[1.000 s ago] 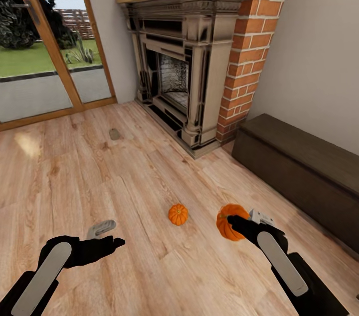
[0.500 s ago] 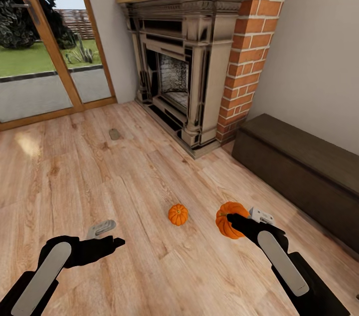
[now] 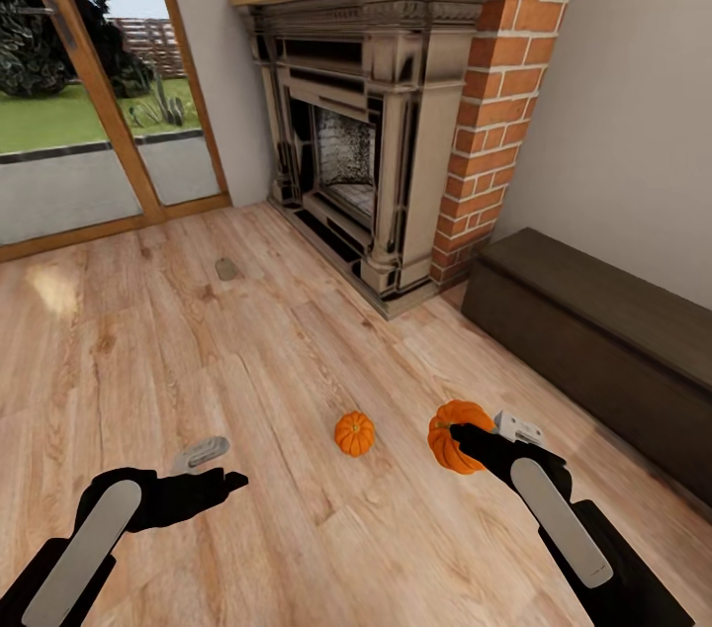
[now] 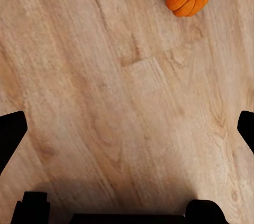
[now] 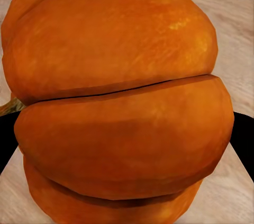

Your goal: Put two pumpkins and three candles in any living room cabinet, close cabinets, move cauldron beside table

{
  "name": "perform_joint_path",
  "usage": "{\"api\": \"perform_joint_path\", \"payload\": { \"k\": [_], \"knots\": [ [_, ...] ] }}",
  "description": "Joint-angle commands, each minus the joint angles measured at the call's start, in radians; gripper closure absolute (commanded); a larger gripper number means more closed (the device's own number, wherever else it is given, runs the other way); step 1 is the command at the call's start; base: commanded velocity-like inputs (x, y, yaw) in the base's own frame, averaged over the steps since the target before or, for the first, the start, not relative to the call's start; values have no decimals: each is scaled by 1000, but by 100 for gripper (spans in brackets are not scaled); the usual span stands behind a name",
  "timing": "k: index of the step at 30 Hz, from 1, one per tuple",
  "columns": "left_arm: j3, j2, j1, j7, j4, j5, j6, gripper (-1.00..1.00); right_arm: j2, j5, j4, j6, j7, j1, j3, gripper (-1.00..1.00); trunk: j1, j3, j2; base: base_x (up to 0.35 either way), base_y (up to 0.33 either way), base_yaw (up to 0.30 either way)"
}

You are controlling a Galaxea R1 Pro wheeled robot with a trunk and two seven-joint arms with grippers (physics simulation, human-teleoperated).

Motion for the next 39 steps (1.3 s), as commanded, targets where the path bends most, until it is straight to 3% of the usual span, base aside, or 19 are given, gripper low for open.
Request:
{"api": "perform_joint_path", "payload": {
  "k": [1, 39],
  "knots": [
    [-2, 1, -1, 11, -1, 10, 0, -100, -1, -6, -1, 1, -9, -1, 2, 100, 0, -1, 0, 122, 2, 0],
    [-2, 2, -1, 11, -1, 10, 0, -100, -1, -6, -3, 0, -9, -1, 2, 100, 0, -1, 0, 82, -38, 0]
  ]
}}
